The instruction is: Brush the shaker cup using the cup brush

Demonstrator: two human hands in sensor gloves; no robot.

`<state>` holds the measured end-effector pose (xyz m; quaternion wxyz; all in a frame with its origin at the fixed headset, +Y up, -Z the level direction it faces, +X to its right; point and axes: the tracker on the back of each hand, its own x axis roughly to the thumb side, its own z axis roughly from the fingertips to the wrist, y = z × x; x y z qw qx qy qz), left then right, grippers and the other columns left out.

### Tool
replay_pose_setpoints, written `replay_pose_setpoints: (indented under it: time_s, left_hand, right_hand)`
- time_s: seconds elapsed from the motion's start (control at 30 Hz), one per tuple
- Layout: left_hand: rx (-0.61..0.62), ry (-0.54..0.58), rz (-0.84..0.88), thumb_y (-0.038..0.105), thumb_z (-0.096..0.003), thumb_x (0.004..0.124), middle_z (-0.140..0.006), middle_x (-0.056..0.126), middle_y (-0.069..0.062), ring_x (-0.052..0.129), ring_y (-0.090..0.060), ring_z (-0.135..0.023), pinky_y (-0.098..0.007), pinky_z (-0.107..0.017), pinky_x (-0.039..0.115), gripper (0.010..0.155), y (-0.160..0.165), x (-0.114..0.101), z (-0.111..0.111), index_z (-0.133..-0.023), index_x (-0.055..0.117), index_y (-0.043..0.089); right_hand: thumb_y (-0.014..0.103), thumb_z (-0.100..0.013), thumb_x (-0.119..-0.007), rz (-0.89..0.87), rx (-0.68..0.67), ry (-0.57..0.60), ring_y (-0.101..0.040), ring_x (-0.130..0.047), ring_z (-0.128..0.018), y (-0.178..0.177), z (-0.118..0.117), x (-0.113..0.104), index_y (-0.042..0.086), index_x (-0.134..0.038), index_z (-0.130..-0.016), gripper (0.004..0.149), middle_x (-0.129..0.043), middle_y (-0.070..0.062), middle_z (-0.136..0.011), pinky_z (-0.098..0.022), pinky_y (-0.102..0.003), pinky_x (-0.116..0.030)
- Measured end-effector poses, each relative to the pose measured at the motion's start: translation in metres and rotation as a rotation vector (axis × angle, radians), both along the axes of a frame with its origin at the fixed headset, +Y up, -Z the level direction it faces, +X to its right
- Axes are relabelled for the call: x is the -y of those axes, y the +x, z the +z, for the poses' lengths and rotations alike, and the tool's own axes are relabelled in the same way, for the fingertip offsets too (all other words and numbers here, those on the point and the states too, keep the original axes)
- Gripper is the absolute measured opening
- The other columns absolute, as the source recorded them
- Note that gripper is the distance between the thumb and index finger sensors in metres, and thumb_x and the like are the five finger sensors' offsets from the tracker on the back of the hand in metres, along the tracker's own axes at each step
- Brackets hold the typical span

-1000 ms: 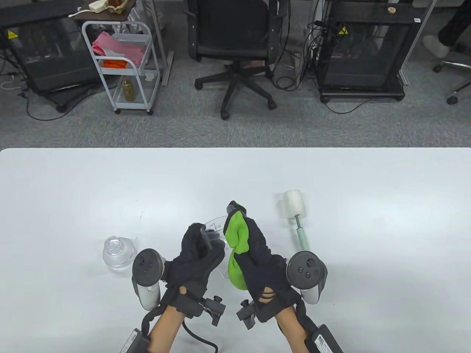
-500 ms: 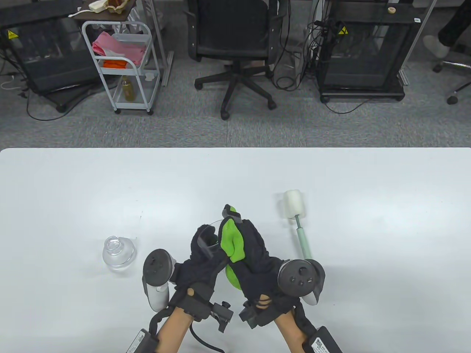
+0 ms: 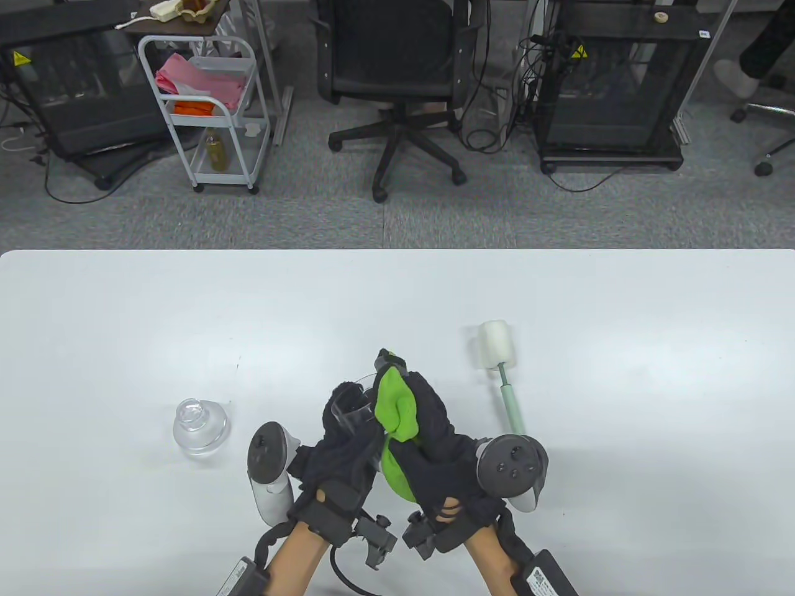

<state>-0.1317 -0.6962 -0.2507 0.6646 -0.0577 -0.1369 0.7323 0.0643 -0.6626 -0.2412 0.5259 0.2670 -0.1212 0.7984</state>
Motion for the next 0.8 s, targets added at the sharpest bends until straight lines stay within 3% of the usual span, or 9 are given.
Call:
replay_pose_setpoints:
  time_s: [0.07, 0.1, 0.2, 0.37, 0.47, 0.53, 0.6, 0.7, 0.8]
  left_hand:
    - [-0.022, -0.003, -0.023, 0.080, -0.0342, 0.078, -0.109, 0.027, -0.028, 0.062, -0.040, -0.086, -0.060, -0.060, 0.071, 0.113, -0.004, -0.002, 0.000, -0.109, 0.019, 0.020]
    - [-0.030, -0.010, -0.021, 0.079, -0.0338, 0.080, -0.107, 0.040, -0.021, 0.067, -0.040, -0.084, -0.061, -0.059, 0.072, 0.112, -0.005, -0.003, 0.000, -0.110, 0.022, 0.020]
    - [-0.069, 0.026, -0.036, 0.078, -0.0331, 0.081, -0.104, 0.059, -0.020, 0.080, -0.041, -0.081, -0.058, -0.056, 0.078, 0.111, -0.009, -0.007, -0.001, -0.110, 0.035, 0.013]
    - [0.072, 0.085, 0.087, 0.070, -0.0428, 0.071, -0.110, 0.057, -0.020, 0.078, -0.047, -0.092, -0.060, -0.062, 0.074, 0.107, -0.007, -0.014, 0.002, -0.102, 0.006, 0.009]
    - [0.101, 0.083, 0.092, 0.068, -0.0457, 0.067, -0.113, 0.050, -0.024, 0.073, -0.049, -0.098, -0.062, -0.065, 0.071, 0.101, -0.003, -0.009, 0.001, -0.102, 0.006, 0.009]
    - [0.119, 0.043, 0.111, 0.065, -0.0452, 0.080, -0.116, 0.028, -0.031, 0.048, -0.058, -0.104, -0.066, -0.069, 0.058, 0.108, 0.001, -0.008, 0.001, -0.104, 0.003, 0.016]
    - [0.041, 0.044, 0.001, 0.074, -0.0389, 0.082, -0.111, 0.016, -0.031, 0.045, -0.053, -0.097, -0.060, -0.069, 0.061, 0.111, -0.002, -0.007, 0.000, -0.107, 0.011, 0.021]
    - [0.056, 0.029, 0.028, 0.075, -0.0352, 0.085, -0.110, 0.042, -0.018, 0.067, -0.040, -0.088, -0.060, -0.065, 0.069, 0.110, -0.009, -0.008, -0.001, -0.110, 0.024, 0.024]
    - [0.003, 0.072, -0.003, 0.077, -0.0354, 0.082, -0.106, 0.057, -0.019, 0.079, -0.040, -0.085, -0.060, -0.061, 0.075, 0.111, -0.010, -0.012, 0.000, -0.111, 0.032, 0.013]
  right_hand:
    - [0.062, -0.048, -0.061, 0.035, 0.028, 0.041, -0.044, -0.064, -0.094, -0.001, 0.000, -0.002, 0.041, -0.027, -0.106, 0.071, -0.038, -0.013, -0.112, -0.066, -0.051, -0.068]
    - [0.063, -0.048, -0.060, 0.039, 0.026, 0.044, -0.043, -0.066, -0.093, 0.000, -0.001, -0.001, 0.041, -0.026, -0.106, 0.071, -0.038, -0.013, -0.111, -0.066, -0.050, -0.070]
    - [0.064, -0.048, -0.060, -0.070, -0.002, -0.034, -0.042, -0.067, -0.092, 0.002, -0.004, 0.002, 0.040, -0.028, -0.107, 0.071, -0.040, -0.013, -0.112, -0.066, -0.050, -0.070]
    - [0.066, -0.050, -0.060, -0.320, -0.155, -0.234, -0.047, -0.061, -0.094, 0.008, -0.011, 0.011, 0.035, -0.031, -0.109, 0.073, -0.047, -0.016, -0.111, -0.066, -0.055, -0.065]
    - [0.065, -0.049, -0.060, -0.229, -0.075, -0.160, -0.048, -0.061, -0.094, 0.010, -0.008, 0.009, 0.035, -0.030, -0.108, 0.073, -0.045, -0.016, -0.111, -0.065, -0.056, -0.066]
    - [0.063, -0.048, -0.064, -0.096, -0.039, -0.042, -0.048, -0.060, -0.093, 0.006, -0.004, 0.004, 0.040, -0.029, -0.107, 0.072, -0.042, -0.014, -0.112, -0.065, -0.056, -0.066]
    - [0.064, -0.048, -0.061, 0.017, 0.029, 0.044, -0.046, -0.058, -0.095, 0.002, 0.003, -0.001, 0.043, -0.024, -0.106, 0.072, -0.037, -0.012, -0.112, -0.066, -0.055, -0.066]
    - [0.068, -0.047, -0.059, 0.084, 0.078, 0.131, -0.044, -0.058, -0.096, 0.002, 0.006, -0.007, 0.044, -0.024, -0.106, 0.073, -0.039, -0.009, -0.112, -0.066, -0.055, -0.066]
    - [0.068, -0.047, -0.060, -0.038, 0.013, 0.023, -0.044, -0.057, -0.097, 0.002, 0.002, -0.006, 0.043, -0.028, -0.107, 0.072, -0.040, -0.010, -0.113, -0.066, -0.056, -0.065]
